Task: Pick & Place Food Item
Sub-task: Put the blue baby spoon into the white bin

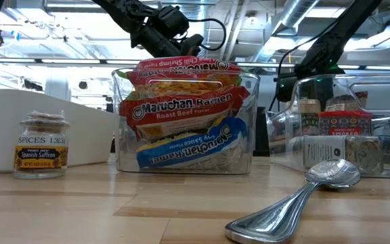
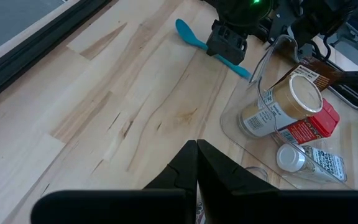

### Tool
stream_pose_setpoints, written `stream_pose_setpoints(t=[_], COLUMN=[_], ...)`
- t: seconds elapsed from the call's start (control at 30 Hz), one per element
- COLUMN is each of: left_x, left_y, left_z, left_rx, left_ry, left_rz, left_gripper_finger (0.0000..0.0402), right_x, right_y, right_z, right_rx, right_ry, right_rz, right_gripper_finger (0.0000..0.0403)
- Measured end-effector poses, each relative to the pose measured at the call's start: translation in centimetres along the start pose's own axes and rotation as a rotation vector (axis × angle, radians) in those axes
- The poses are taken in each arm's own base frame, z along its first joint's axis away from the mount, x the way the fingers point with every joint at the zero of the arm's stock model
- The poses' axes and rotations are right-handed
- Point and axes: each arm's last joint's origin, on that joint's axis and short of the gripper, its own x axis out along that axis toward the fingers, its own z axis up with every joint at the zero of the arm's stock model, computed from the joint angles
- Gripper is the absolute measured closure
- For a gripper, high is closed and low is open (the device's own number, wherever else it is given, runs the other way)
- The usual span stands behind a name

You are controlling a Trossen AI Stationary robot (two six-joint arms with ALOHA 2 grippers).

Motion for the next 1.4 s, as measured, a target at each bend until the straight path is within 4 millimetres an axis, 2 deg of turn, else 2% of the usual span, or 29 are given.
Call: stream_pose_setpoints(t=[0.23, 0.4, 0.7, 1.03, 1.2, 1.4], left_x=[0.0, 0.0, 0.0, 0.0, 0.2, 0.3], left_y=[0.0, 0.0, 0.0, -0.1, -0.8, -2.4], left_z=[0.0, 0.0, 0.0, 0.1, 0.3, 1.0], left_rx=[0.0, 0.0, 0.0, 0.004, 0.025, 0.076], left_ry=[-0.001, -0.001, -0.001, -0.008, -0.045, -0.119], left_rz=[0.0, 0.0, -0.001, -0.004, -0.035, -0.162], left_gripper_finger=[0.0401, 0.0401, 0.0401, 0.0401, 0.0401, 0.0401], right_x=[-0.5, -2.3, -6.3, -11.2, -13.2, -15.1], right_y=[0.1, -0.3, -1.3, -2.7, -3.1, -3.1], right_z=[0.2, 0.2, -0.4, -2.0, -2.9, -3.9], right_rx=[-0.011, -0.001, 0.013, -0.017, -0.028, -0.098], right_ry=[-0.047, -0.11, -0.272, -0.49, -0.584, -0.691], right_rz=[0.032, 0.07, 0.165, 0.343, 0.45, 0.564], right_gripper_finger=[0.0392, 0.0389, 0.0392, 0.0391, 0.0391, 0.0391])
